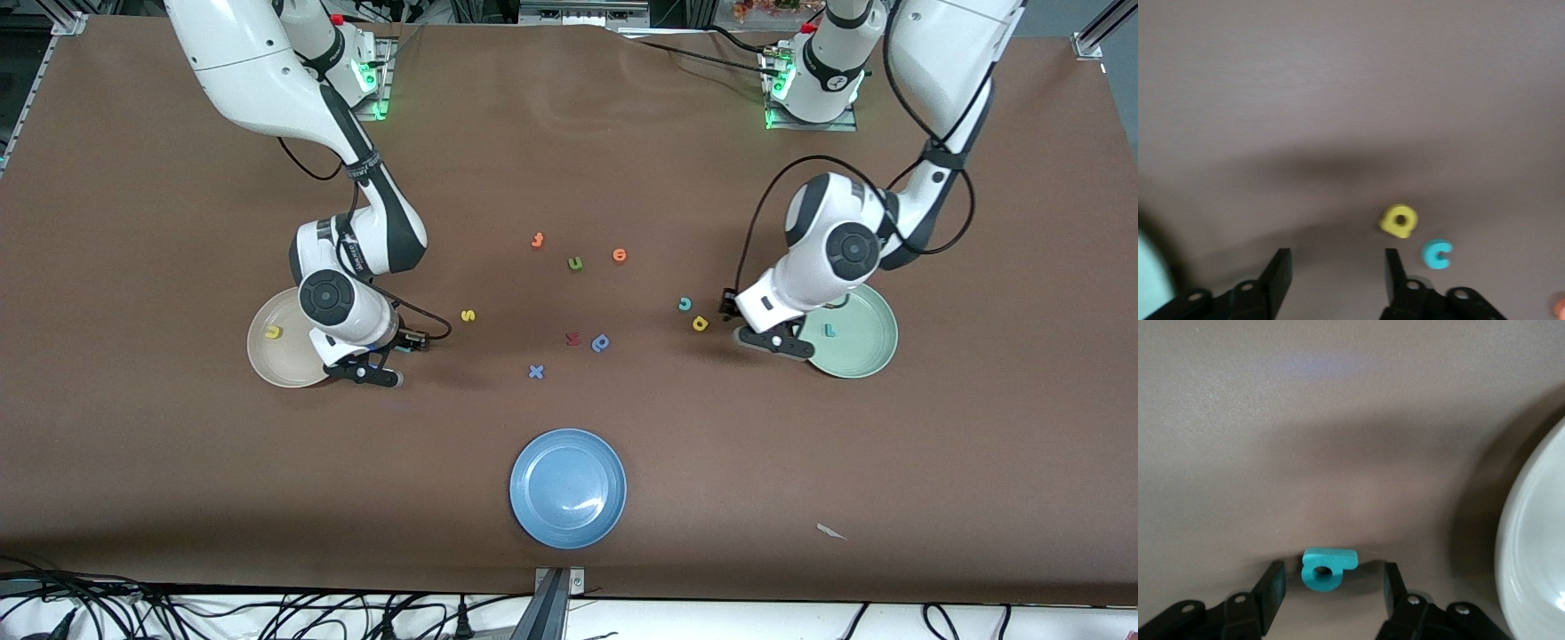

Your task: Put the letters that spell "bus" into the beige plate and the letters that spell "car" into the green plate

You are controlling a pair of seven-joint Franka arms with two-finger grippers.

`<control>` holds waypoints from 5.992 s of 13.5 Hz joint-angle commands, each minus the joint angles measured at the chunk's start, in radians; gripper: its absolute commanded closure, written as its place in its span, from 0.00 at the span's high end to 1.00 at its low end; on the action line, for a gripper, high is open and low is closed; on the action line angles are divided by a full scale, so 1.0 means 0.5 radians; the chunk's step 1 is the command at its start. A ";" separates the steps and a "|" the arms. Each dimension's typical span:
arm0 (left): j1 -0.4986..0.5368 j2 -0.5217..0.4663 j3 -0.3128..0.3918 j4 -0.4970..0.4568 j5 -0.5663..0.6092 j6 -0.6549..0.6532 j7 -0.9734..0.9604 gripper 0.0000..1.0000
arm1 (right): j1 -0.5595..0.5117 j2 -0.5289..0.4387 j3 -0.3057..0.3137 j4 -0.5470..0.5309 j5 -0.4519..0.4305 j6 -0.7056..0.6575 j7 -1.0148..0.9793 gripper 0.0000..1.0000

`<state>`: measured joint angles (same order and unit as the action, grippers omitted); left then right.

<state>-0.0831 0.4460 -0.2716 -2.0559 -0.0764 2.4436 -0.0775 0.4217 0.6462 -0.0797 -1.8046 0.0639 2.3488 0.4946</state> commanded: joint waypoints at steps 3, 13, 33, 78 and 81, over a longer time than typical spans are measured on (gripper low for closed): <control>-0.150 0.120 0.009 0.065 -0.065 0.098 -0.161 0.73 | 0.000 -0.004 0.003 -0.029 0.013 0.097 -0.001 0.66; -0.211 0.289 0.083 0.093 0.005 0.331 -0.140 0.70 | 0.003 -0.007 0.006 -0.134 0.010 0.303 -0.014 0.35; -0.260 0.301 0.129 0.044 0.245 0.310 -0.158 0.00 | -0.098 -0.145 -0.457 -0.042 0.010 -0.390 -0.967 0.27; -0.291 0.268 0.000 0.173 0.217 -0.024 -0.729 0.53 | 0.203 -0.080 0.187 -0.060 -0.005 0.058 0.487 0.24; -0.294 0.268 0.003 0.173 0.217 -0.024 -0.729 0.53 | 0.200 -0.120 0.077 0.181 -0.033 -0.379 0.441 0.23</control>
<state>-0.2235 0.5746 -0.2745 -1.9829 0.0269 2.4320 -0.4263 0.5188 0.6171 -0.0012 -1.7866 0.0596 2.2986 0.7322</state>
